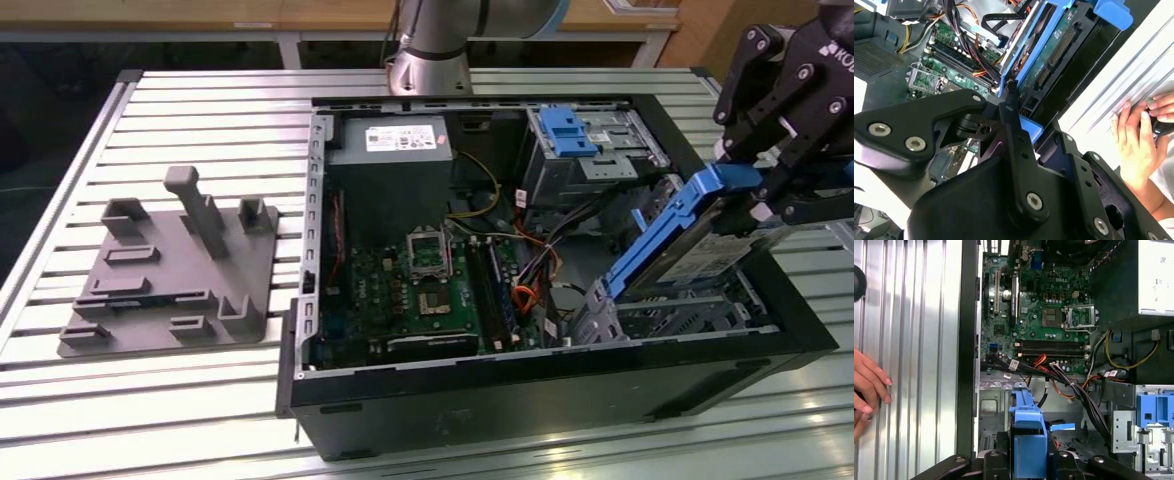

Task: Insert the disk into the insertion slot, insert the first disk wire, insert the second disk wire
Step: 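Insert the disk into the insertion slot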

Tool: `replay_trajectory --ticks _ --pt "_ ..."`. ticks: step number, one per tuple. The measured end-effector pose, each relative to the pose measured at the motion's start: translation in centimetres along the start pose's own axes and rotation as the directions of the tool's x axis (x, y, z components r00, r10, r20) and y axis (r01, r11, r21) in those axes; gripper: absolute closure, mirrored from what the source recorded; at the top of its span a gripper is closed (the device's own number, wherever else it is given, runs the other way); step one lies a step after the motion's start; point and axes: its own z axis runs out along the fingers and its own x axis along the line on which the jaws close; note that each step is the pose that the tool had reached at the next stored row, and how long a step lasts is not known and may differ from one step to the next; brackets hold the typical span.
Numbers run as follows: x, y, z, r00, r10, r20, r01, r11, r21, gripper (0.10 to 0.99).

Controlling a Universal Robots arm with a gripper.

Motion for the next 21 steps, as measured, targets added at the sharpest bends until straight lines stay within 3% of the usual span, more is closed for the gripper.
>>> replay_trajectory --ticks 5,12,18,21 --pt "-0.01 -0.01 -0.07 0.9999 0.012 0.0005 -0.012 0.9999 -0.003 0.722" --pt "0.05 -0.26 0.55 0.9998 0.02 0.0007 -0.02 0.9998 -0.005 0.722" --pt "0.11 -0.46 1.15 0.9998 0.021 0.0006 -0.021 0.9996 -0.02 0.722" --pt "0.16 -0.56 1.64 0.9998 0.022 0.0006 -0.022 0.9995 -0.022 0.722"
